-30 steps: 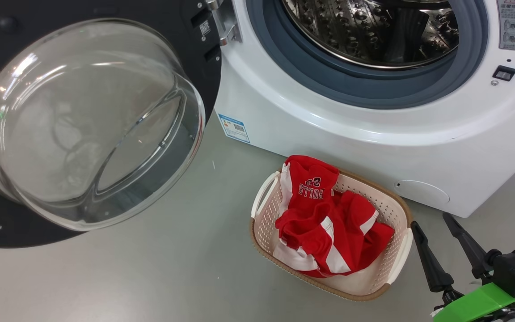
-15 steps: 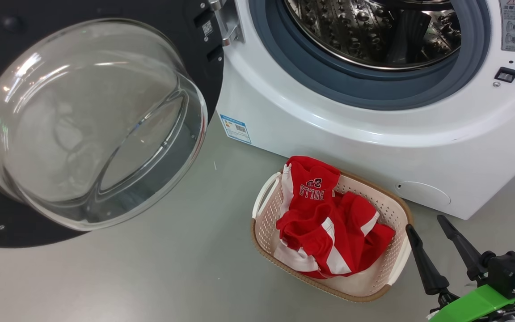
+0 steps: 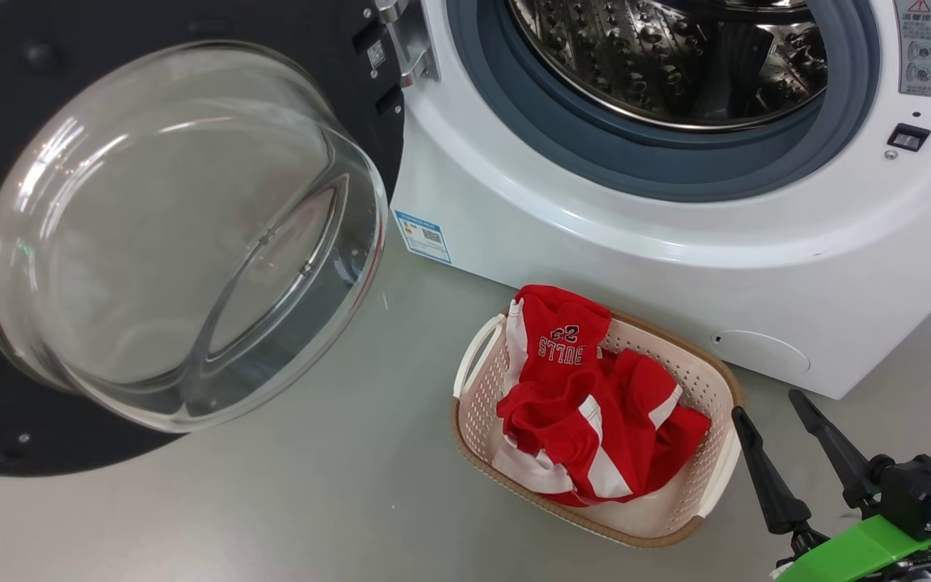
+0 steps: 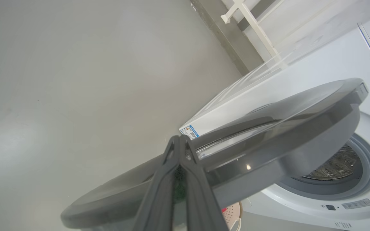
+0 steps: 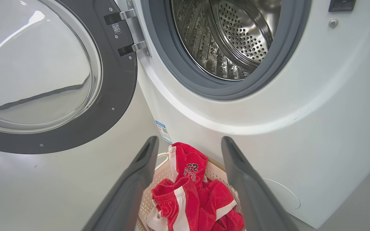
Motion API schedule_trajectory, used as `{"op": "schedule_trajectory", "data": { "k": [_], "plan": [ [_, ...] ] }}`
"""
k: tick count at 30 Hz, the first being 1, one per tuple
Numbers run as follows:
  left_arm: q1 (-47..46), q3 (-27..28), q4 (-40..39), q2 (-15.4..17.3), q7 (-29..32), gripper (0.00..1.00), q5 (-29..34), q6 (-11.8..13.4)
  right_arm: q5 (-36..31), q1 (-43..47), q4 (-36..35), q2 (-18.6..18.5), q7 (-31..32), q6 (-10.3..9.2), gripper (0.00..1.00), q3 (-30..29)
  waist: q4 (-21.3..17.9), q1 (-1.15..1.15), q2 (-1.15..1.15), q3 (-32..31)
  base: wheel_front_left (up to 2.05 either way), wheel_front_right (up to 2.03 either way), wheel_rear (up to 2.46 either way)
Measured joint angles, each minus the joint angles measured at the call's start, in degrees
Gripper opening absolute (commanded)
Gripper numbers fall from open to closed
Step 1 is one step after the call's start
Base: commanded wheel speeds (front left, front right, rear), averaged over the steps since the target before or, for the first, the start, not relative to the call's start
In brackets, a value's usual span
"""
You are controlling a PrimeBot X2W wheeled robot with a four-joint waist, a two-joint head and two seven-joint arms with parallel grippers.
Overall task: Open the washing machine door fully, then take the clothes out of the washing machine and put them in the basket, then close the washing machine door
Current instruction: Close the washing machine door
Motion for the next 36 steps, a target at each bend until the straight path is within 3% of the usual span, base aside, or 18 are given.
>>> {"op": "schedule_trajectory", "data": {
  "k": [6,24,36],
  "plan": [
    [2.06,0.13,-3.8,0.26,4.55,0.0,-2.38,-0.45,0.0,0.0,0.07,0.04,0.0,0.0,1.0,-0.03,-0.12,0.0,0.0,-0.65,0.0,0.0,0.0],
    [4.19,-2.9,-7.65,-1.37,15.94,0.0,-10.28,-7.97,0.0,0.03,0.09,0.44,-0.01,0.0,1.0,-0.85,-1.7,0.0,0.0,-2.62,0.0,0.0,0.0],
    [4.59,-7.16,-17.52,-5.58,21.86,0.0,-16.61,-8.9,-0.01,0.07,-0.23,1.13,-0.01,0.0,1.0,-1.56,-3.83,0.0,0.0,-3.09,0.0,0.0,0.0]
  ]
}}
